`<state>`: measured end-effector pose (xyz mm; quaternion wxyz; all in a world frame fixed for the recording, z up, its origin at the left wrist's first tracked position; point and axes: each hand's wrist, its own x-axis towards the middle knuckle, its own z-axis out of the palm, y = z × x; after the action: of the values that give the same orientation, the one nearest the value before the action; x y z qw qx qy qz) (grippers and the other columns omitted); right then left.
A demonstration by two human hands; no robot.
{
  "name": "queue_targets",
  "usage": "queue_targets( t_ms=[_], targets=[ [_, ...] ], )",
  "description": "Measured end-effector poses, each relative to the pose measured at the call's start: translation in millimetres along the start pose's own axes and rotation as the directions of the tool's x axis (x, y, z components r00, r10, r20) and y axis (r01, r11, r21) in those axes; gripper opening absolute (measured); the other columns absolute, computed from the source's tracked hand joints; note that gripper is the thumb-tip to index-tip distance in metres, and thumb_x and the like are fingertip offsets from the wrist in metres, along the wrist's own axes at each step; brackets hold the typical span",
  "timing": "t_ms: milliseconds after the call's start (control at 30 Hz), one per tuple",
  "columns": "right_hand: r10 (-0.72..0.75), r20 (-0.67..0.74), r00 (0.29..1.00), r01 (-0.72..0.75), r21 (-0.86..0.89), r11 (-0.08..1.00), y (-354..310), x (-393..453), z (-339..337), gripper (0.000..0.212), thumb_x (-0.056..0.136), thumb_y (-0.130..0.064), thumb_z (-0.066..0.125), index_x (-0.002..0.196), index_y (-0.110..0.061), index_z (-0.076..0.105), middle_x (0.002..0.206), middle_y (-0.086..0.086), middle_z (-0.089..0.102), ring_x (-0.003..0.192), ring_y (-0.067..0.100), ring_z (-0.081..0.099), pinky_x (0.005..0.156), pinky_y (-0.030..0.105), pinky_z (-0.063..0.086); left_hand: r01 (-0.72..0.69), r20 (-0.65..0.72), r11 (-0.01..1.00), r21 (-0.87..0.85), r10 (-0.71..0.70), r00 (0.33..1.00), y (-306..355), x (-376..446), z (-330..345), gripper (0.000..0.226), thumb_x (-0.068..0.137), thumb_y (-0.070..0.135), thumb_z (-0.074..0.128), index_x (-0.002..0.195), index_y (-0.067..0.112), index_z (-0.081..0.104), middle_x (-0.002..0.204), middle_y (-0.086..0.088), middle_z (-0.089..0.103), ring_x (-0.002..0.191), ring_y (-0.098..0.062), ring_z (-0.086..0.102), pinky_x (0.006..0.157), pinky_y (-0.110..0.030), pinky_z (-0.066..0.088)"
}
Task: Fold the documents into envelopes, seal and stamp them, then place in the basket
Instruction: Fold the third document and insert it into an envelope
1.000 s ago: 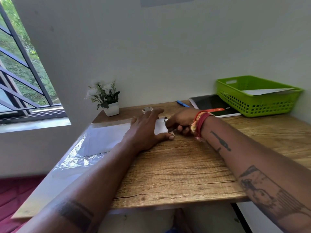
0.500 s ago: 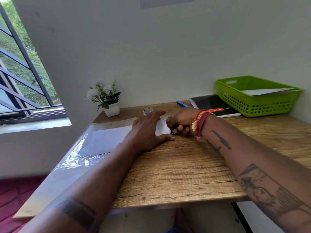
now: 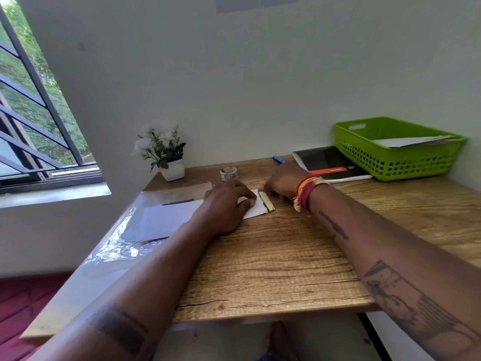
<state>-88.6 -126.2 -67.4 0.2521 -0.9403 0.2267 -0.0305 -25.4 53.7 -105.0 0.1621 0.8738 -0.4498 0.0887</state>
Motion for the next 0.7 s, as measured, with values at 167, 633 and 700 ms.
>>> queue_targets(
  t_ms=[167,633,700],
  targets=[
    [-0.078,-0.010,0.997,0.077,-0.105,0.992,-3,8,9,0.031,0.096,-0.041,0.058,0.103,-0.013,0.069,0.104,0.003,0.069,0.093,0.019,0.063,0.078,0.029,0.045,0.017,0.101,0.999,0.038,-0.020,0.995,3,2,-1,0.040,0.102,0.050,0.046,0.138,0.037,0.057,0.146,0.009,0.053,0.136,-0.016,0.045,0.110,-0.047,0.039],
    [-0.238,-0.087,0.967,0.231,-0.082,0.970,-5,4,11,0.022,0.099,-0.026,0.053,0.102,-0.010,0.067,0.091,0.006,0.067,0.085,0.021,0.063,0.071,0.031,0.049,0.077,0.246,0.997,0.028,-0.082,0.966,12,0,-4,0.059,0.103,0.057,0.038,0.156,0.032,0.033,0.166,0.004,0.026,0.150,-0.019,0.027,0.122,-0.045,0.025],
    [-0.238,-0.075,0.968,0.234,-0.059,0.970,-5,4,10,0.022,0.098,-0.029,0.054,0.107,-0.013,0.066,0.099,0.006,0.069,0.091,0.021,0.064,0.084,0.036,0.054,0.081,0.251,0.996,0.037,-0.088,0.964,13,0,-5,0.058,0.103,0.057,0.037,0.156,0.033,0.033,0.166,0.004,0.026,0.151,-0.019,0.026,0.122,-0.046,0.023]
  ],
)
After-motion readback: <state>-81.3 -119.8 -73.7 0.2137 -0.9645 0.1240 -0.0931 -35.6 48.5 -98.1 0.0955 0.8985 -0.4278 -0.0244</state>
